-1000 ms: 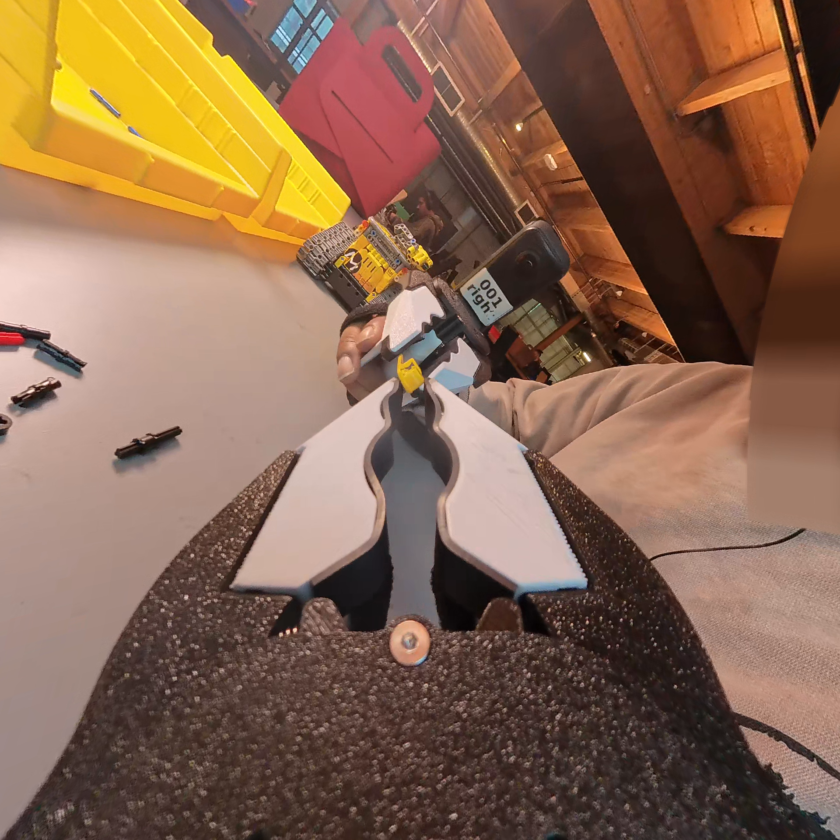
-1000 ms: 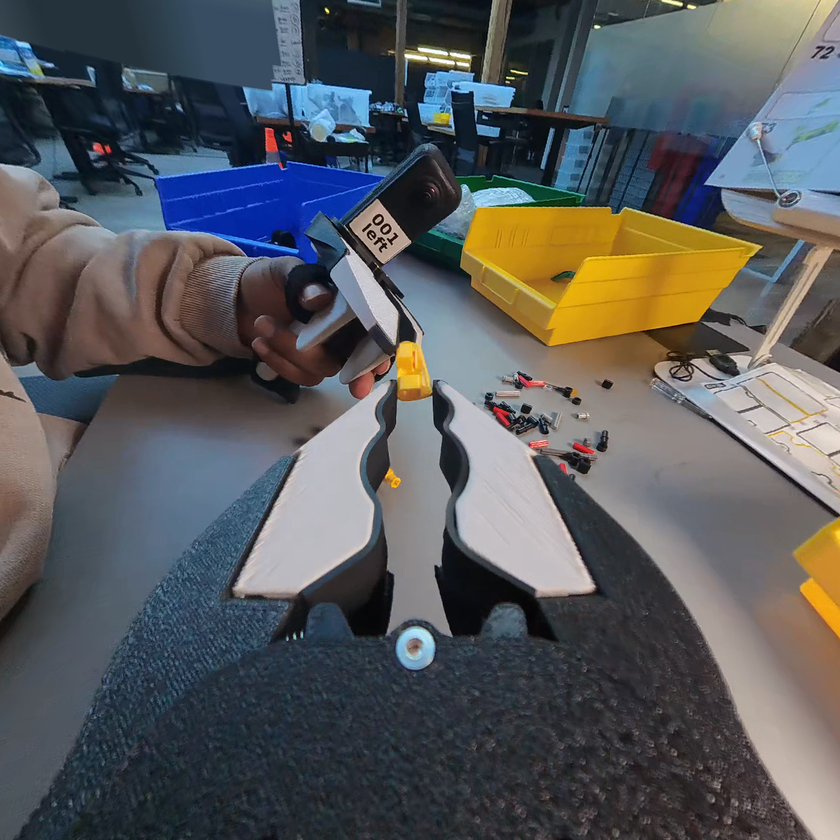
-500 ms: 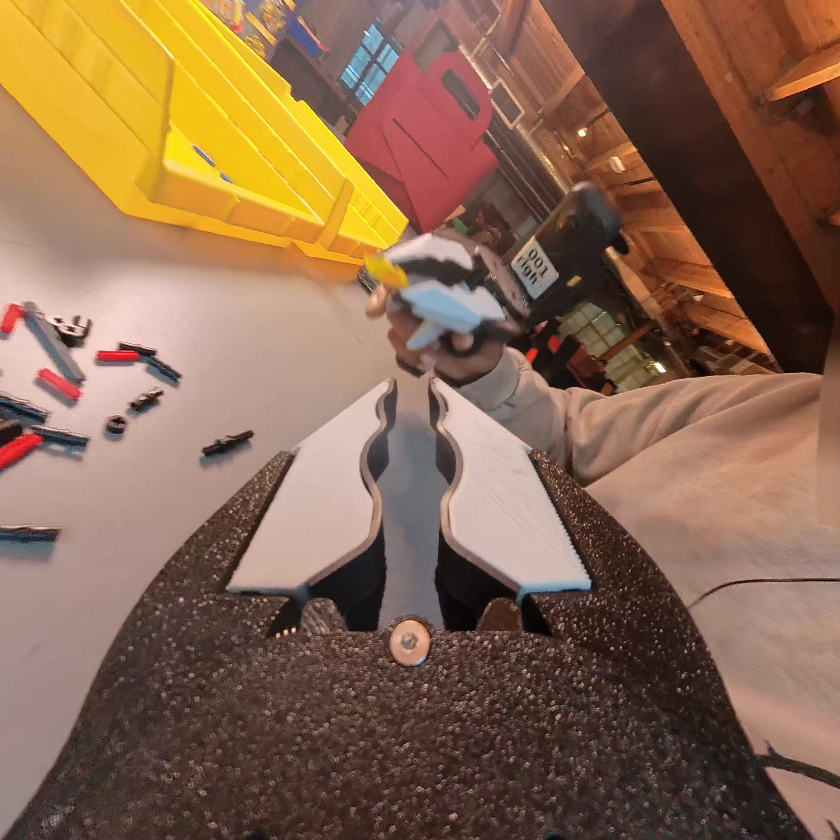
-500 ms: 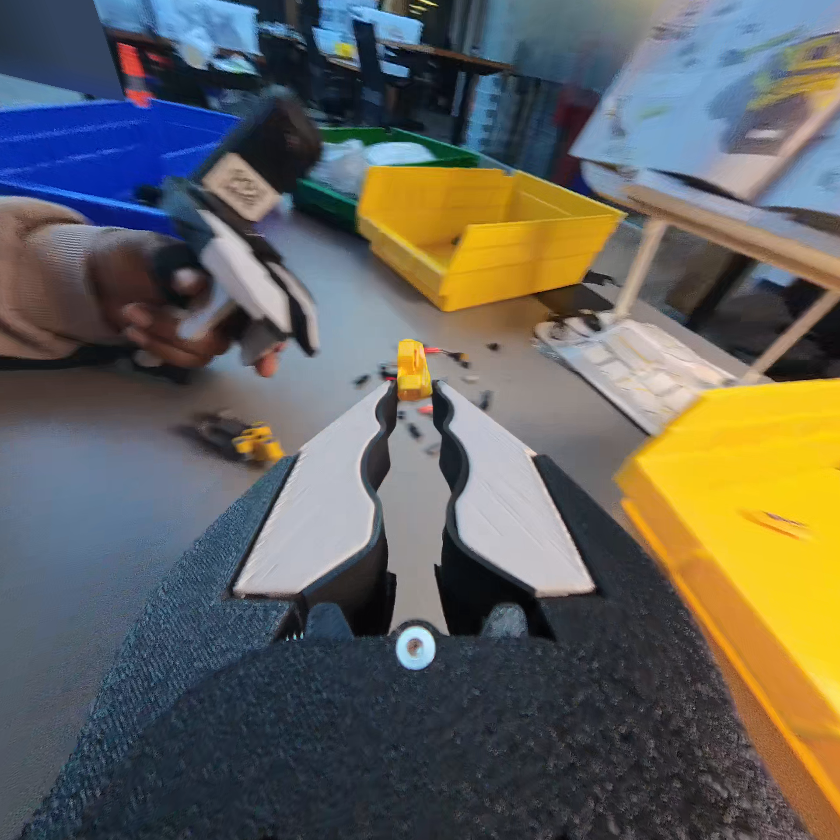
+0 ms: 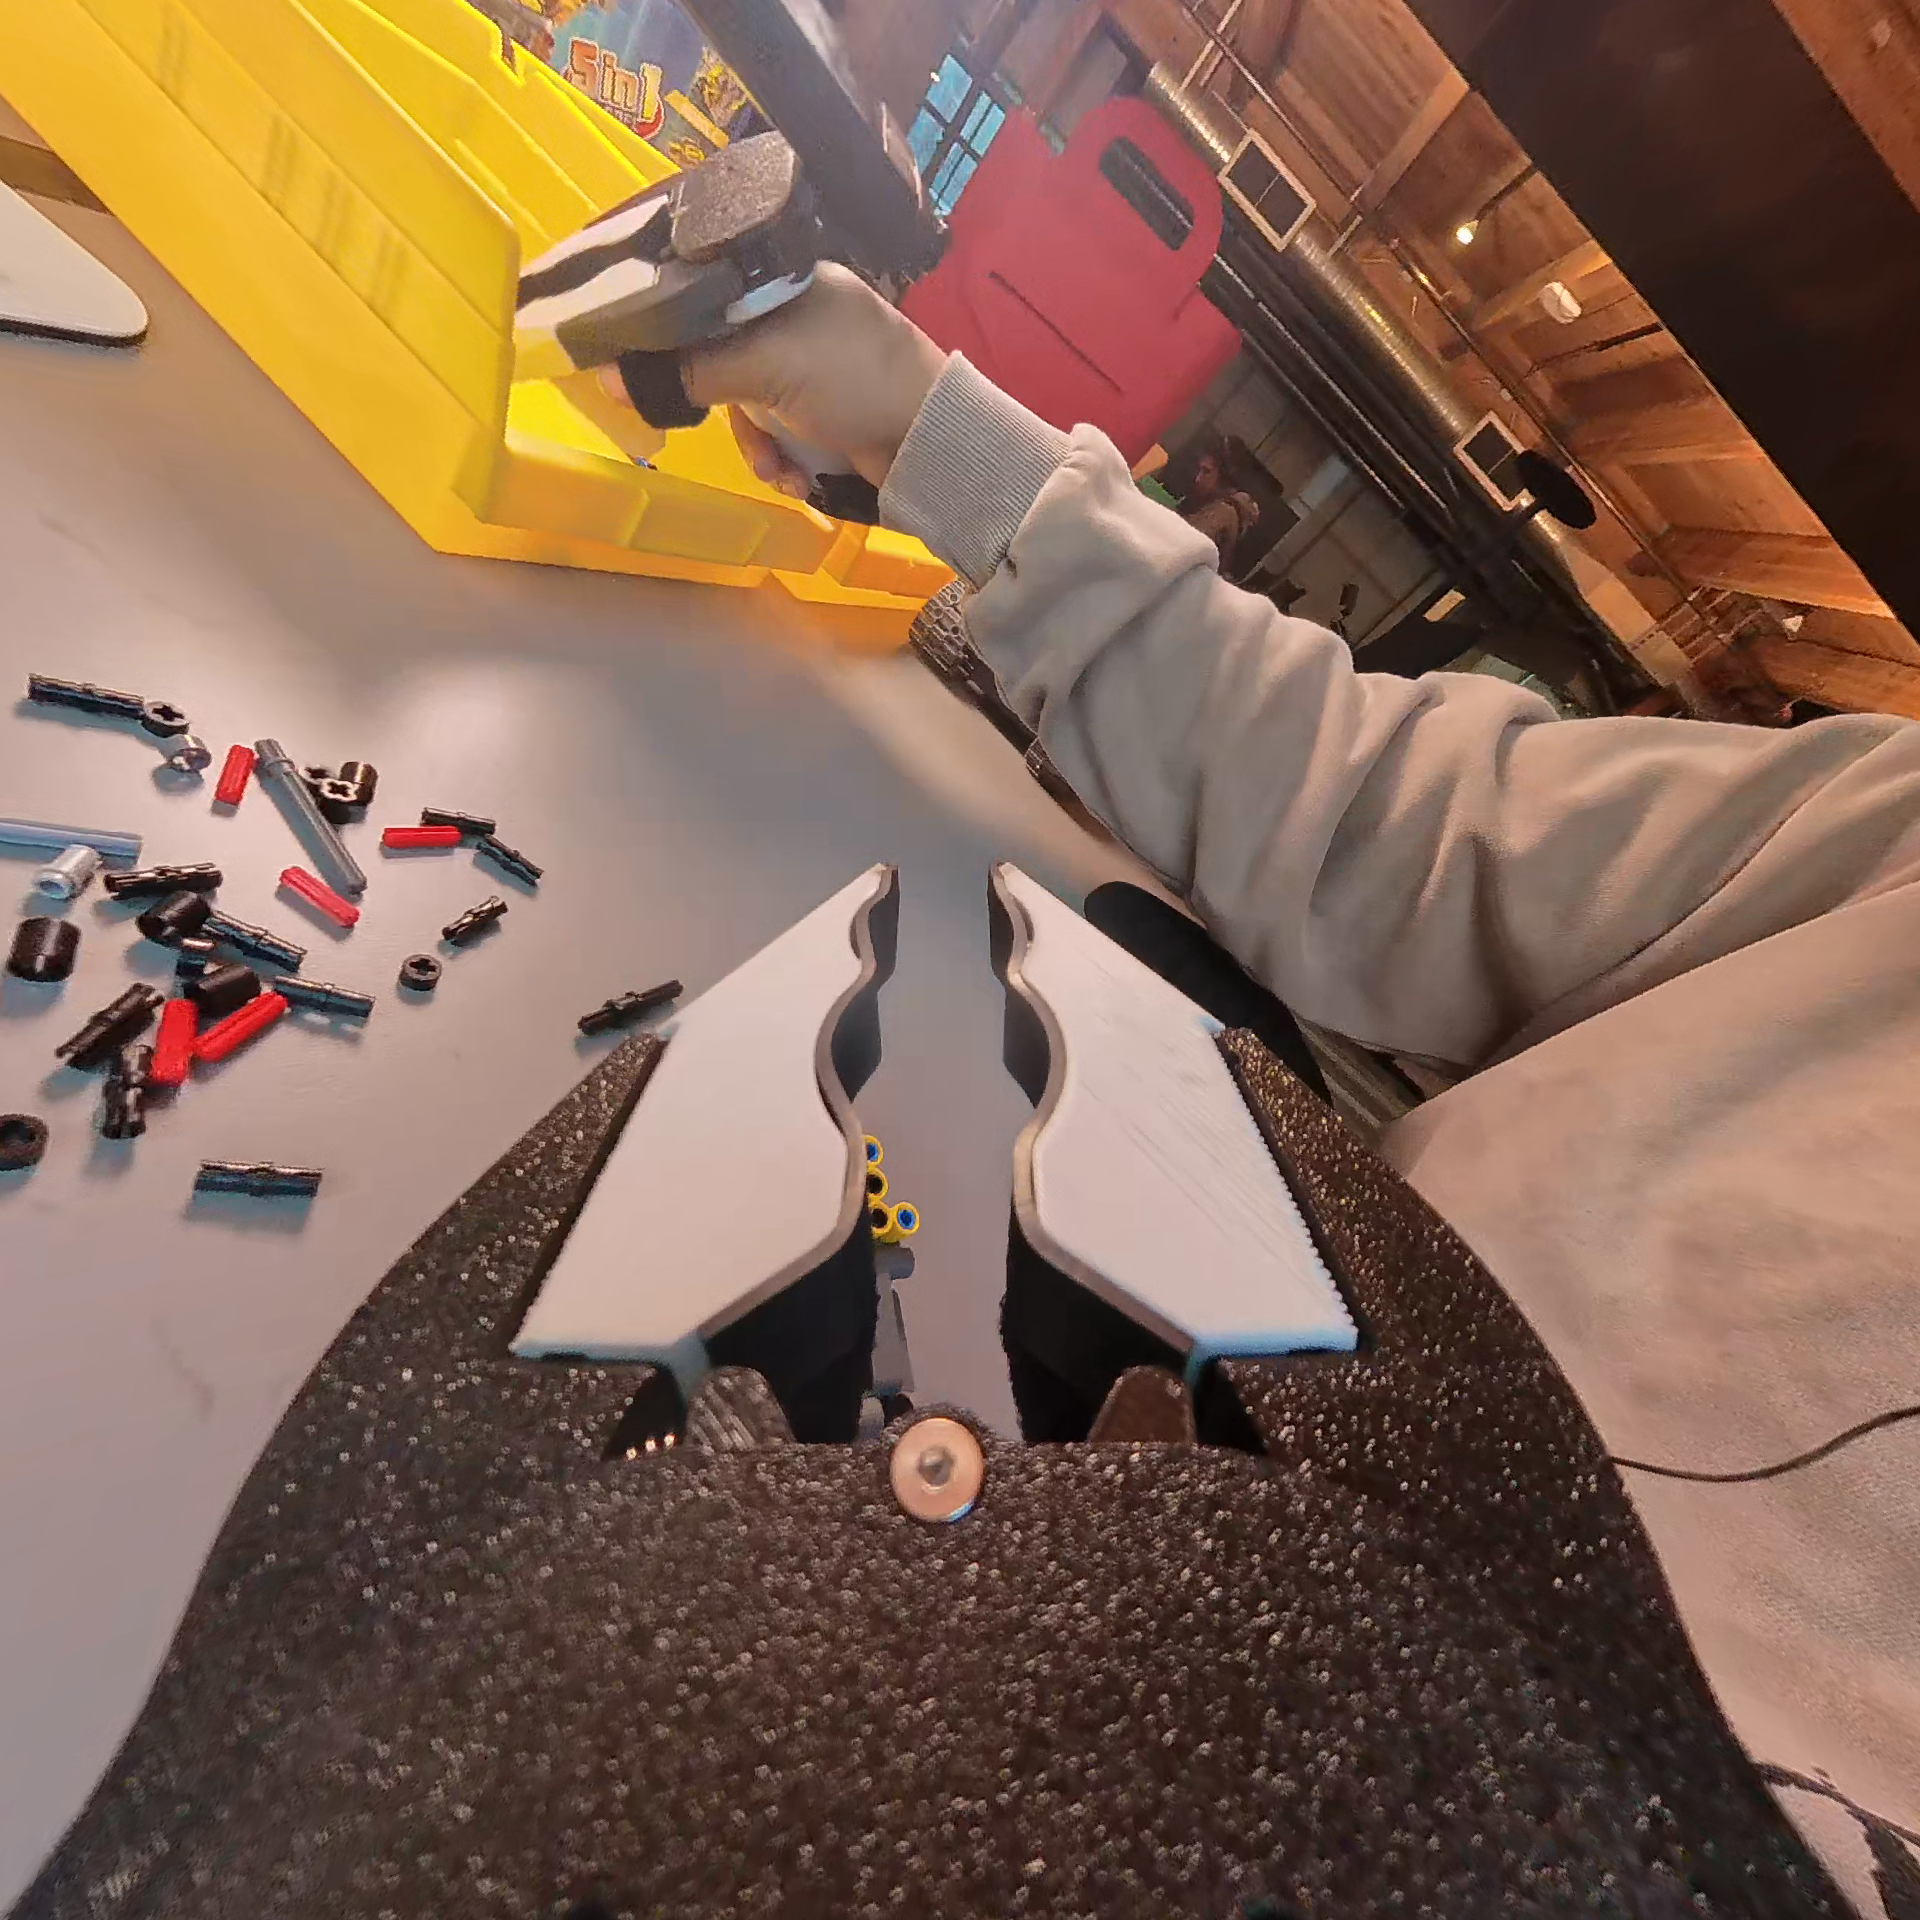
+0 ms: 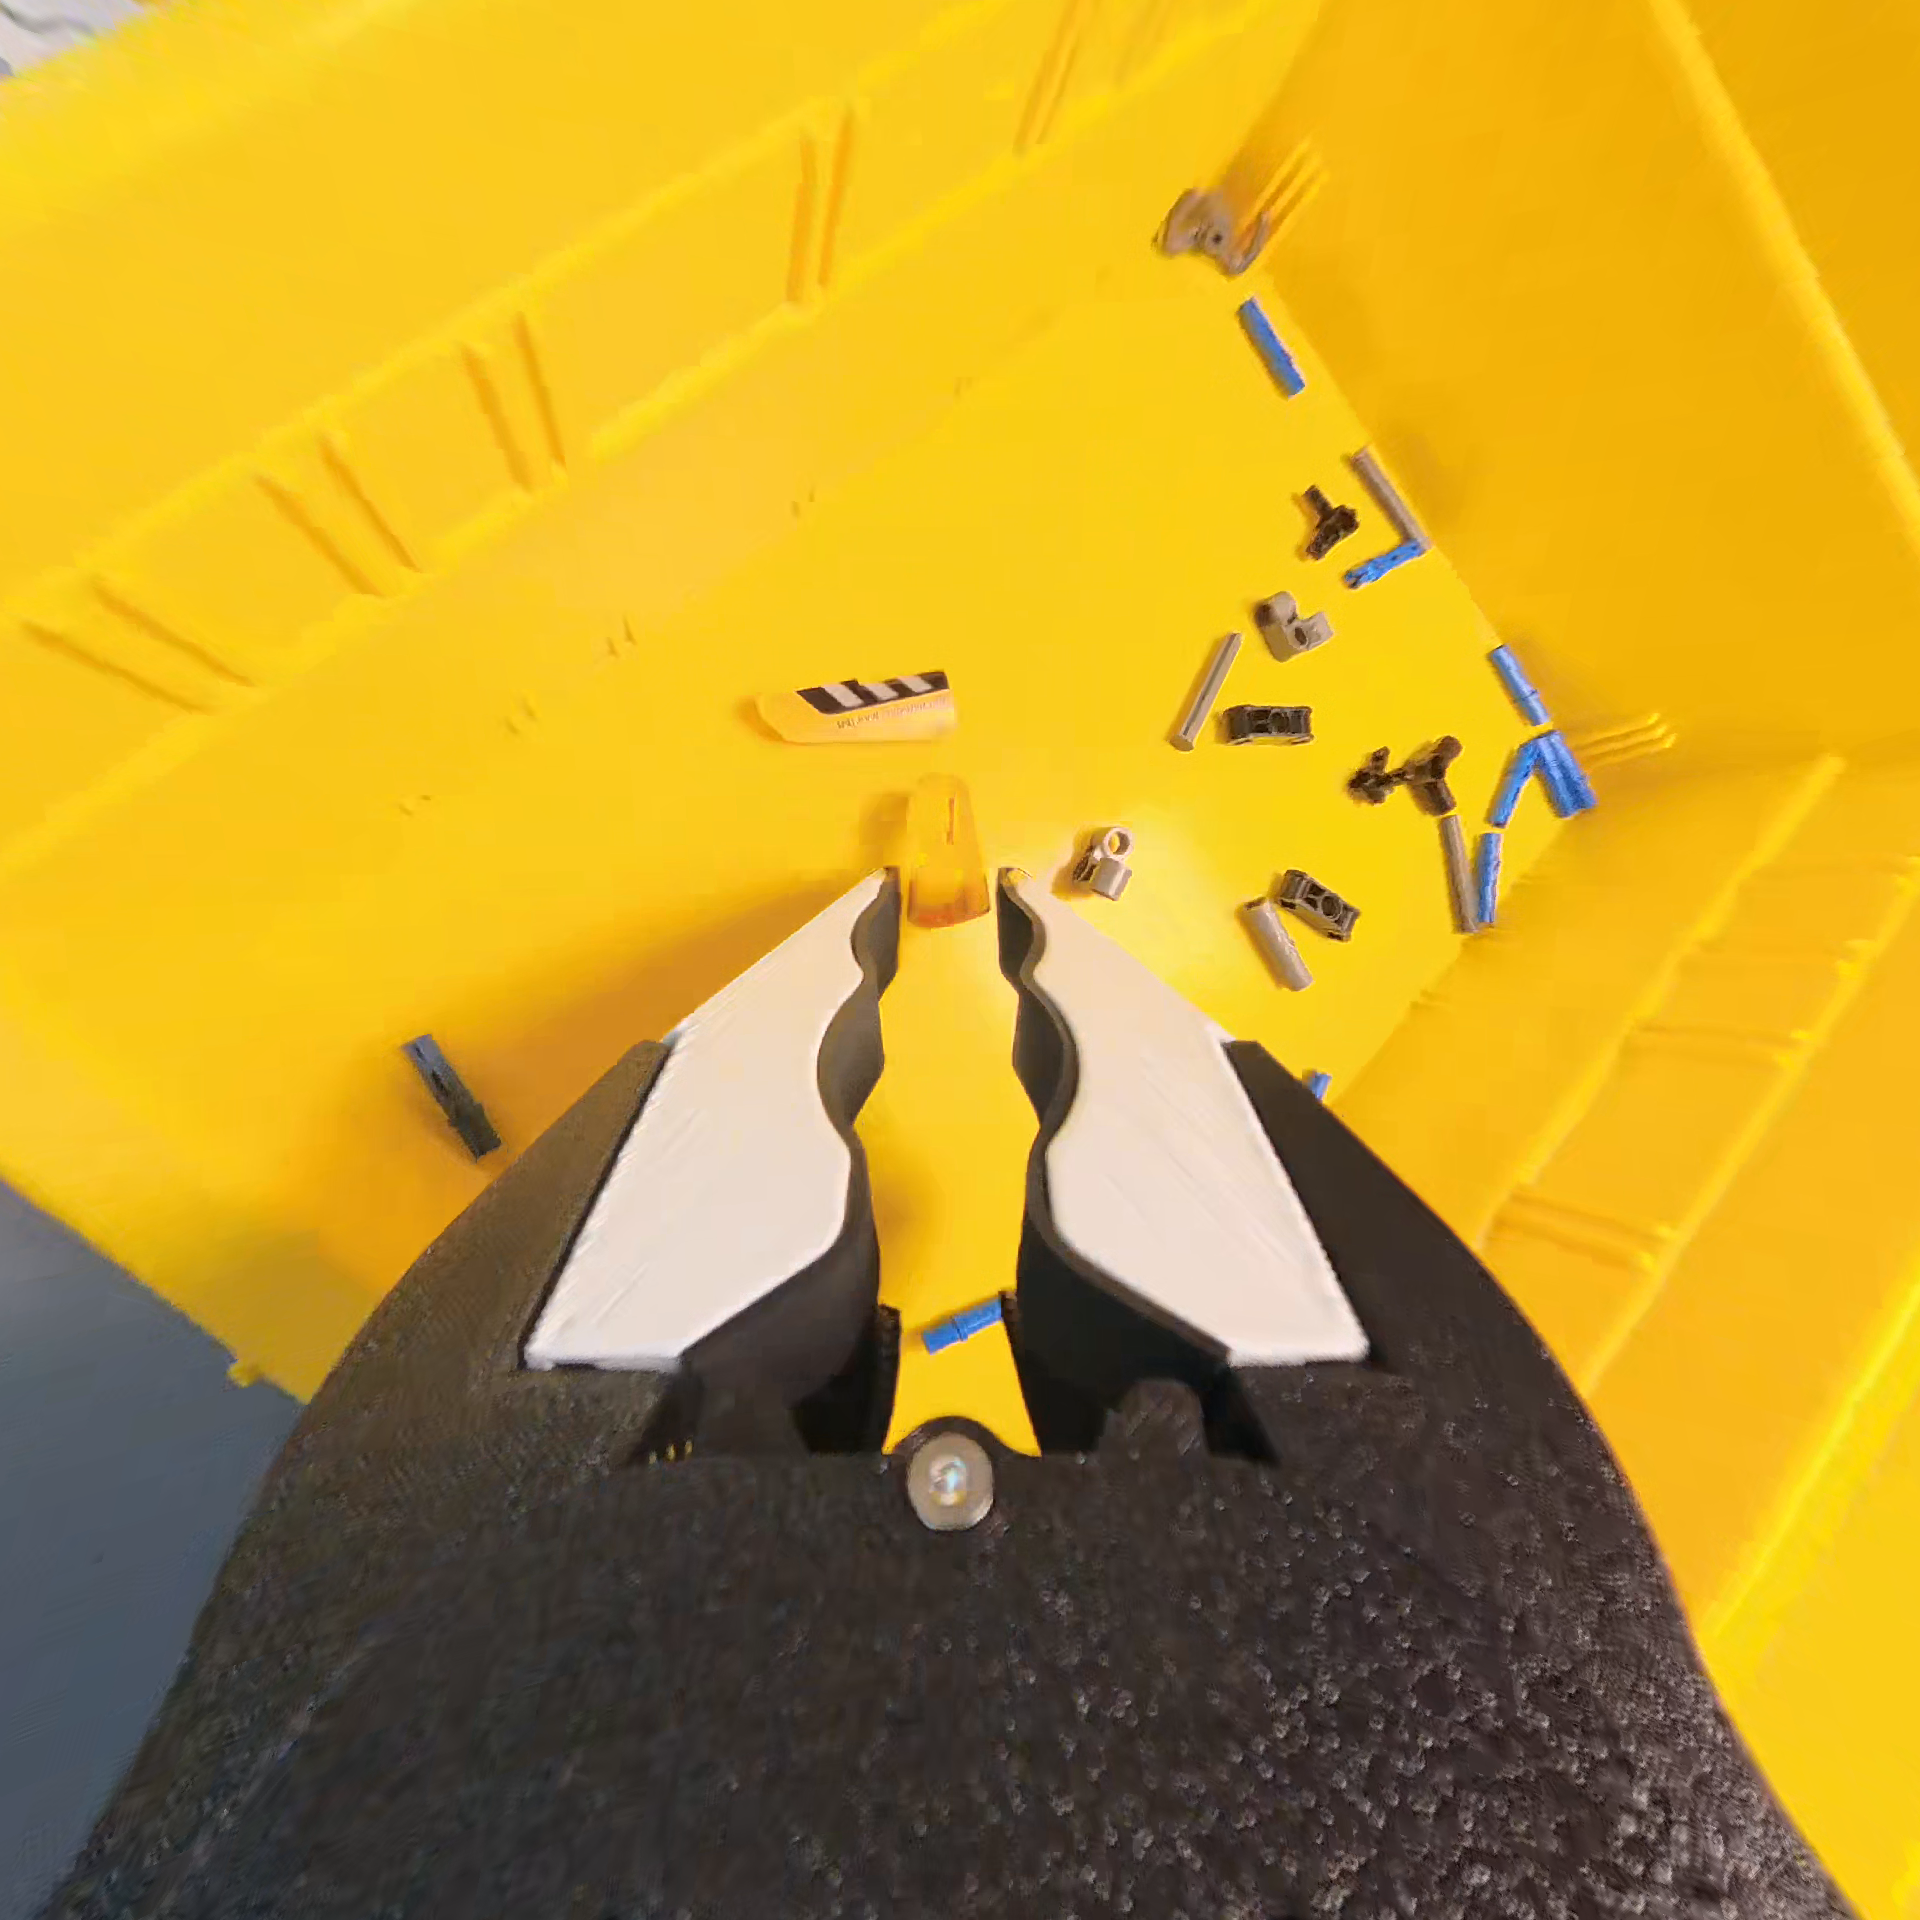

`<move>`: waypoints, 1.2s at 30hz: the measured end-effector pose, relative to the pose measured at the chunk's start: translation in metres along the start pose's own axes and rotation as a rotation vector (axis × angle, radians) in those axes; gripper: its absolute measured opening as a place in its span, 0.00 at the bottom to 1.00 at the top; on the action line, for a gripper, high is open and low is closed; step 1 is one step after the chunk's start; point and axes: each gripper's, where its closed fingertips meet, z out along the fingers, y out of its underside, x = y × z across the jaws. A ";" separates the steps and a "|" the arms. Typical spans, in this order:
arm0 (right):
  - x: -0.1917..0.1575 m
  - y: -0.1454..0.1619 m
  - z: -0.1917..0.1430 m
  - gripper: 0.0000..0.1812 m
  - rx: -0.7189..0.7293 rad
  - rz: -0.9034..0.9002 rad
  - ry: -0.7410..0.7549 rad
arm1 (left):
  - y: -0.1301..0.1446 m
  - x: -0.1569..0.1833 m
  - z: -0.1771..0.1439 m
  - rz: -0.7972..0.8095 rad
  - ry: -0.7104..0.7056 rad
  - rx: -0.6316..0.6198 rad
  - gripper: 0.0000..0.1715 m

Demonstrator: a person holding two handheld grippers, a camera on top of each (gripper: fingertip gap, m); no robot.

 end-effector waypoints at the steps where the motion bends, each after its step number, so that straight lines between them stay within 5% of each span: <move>1: -0.002 0.003 0.003 0.11 -0.024 -0.005 -0.020 | -0.001 0.000 -0.001 -0.003 0.001 0.002 0.10; 9: 0.013 -0.037 -0.023 0.16 0.155 -0.016 -0.059 | 0.003 0.006 0.002 -0.007 0.020 -0.020 0.10; 18: -0.026 -0.031 0.016 0.23 0.013 -0.078 -0.269 | 0.003 -0.001 0.000 -0.032 0.011 -0.017 0.10; 23: -0.016 -0.030 0.022 0.00 -0.011 -0.032 -0.284 | 0.002 -0.002 -0.001 -0.045 0.015 -0.010 0.10; 28: -0.014 -0.030 0.011 0.00 -0.015 0.054 -0.372 | 0.004 -0.001 0.000 -0.048 0.021 -0.020 0.10; 31: 0.003 -0.033 0.005 0.00 0.002 0.032 -0.303 | 0.004 -0.002 0.000 -0.049 0.022 -0.022 0.10; 36: 0.018 -0.036 0.018 0.16 0.013 0.099 -0.217 | 0.006 -0.002 0.001 -0.057 0.023 -0.029 0.10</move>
